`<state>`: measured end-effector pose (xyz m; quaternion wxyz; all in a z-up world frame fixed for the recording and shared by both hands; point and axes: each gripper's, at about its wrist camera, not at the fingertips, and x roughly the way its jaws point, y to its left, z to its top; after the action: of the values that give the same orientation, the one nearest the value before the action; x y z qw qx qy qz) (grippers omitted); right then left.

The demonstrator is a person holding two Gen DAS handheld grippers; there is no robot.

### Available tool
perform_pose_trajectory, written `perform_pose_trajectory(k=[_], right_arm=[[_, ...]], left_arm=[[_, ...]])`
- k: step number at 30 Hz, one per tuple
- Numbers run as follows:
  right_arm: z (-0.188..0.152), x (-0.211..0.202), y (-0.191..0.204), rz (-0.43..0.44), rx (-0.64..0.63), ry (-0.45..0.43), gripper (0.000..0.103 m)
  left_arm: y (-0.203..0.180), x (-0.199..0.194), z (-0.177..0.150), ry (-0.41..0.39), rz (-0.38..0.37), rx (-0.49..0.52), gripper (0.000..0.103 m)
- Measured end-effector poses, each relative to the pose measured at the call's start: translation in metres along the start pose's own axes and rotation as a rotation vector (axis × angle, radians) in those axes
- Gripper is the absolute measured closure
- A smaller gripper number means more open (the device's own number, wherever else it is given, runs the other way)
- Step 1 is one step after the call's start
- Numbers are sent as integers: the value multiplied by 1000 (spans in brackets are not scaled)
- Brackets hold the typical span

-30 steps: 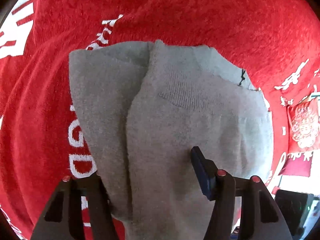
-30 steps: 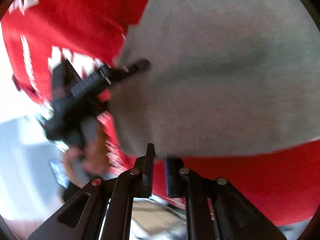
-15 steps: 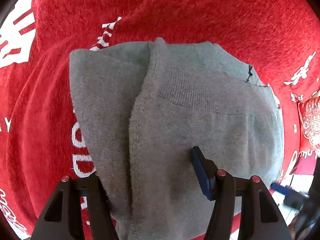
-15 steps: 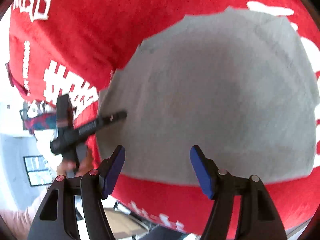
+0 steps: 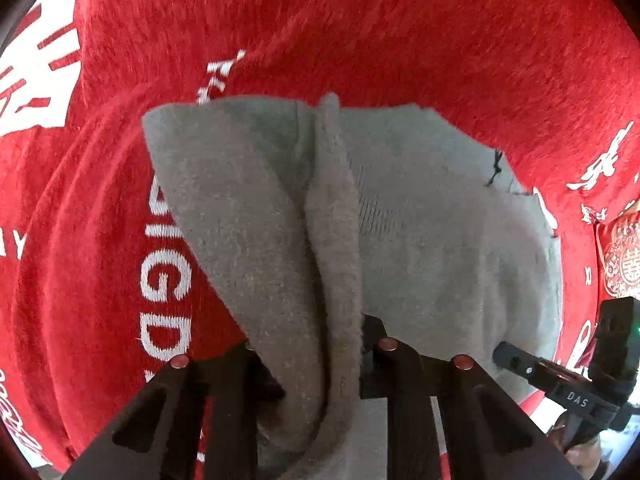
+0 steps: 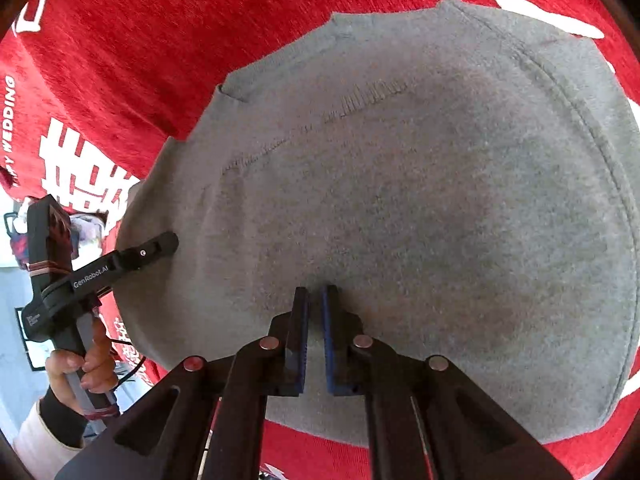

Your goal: Fold small clothes

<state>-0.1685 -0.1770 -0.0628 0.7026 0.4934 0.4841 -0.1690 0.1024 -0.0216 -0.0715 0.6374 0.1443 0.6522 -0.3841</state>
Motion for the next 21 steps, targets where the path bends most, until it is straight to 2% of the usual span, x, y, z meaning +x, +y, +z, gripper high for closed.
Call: perform_pose_trajectory(k=[3, 6, 10, 11, 12, 15, 21], right_arm=[[0, -3, -11, 50, 12, 1, 96], [1, -6, -23, 112, 39, 10, 96], [0, -13, -26, 156, 67, 2, 95], [0, -19, -31, 178, 79, -7, 94], [0, -23, -31, 192, 89, -15, 94], [0, -45, -48, 241, 125, -60, 94], [-3, -75, -100, 288, 223, -125, 94]], left_arm=[[-12, -16, -1, -44, -32, 31, 81], [-32, -42, 2, -88, -128, 51, 81], [-88, -71, 9, -143, -208, 137, 81], [-99, -74, 11, -150, -226, 153, 88], [-116, -75, 13, -147, -239, 174, 88], [-169, -64, 11, -132, -254, 265, 88], [-264, 1, -7, -43, -245, 403, 88]])
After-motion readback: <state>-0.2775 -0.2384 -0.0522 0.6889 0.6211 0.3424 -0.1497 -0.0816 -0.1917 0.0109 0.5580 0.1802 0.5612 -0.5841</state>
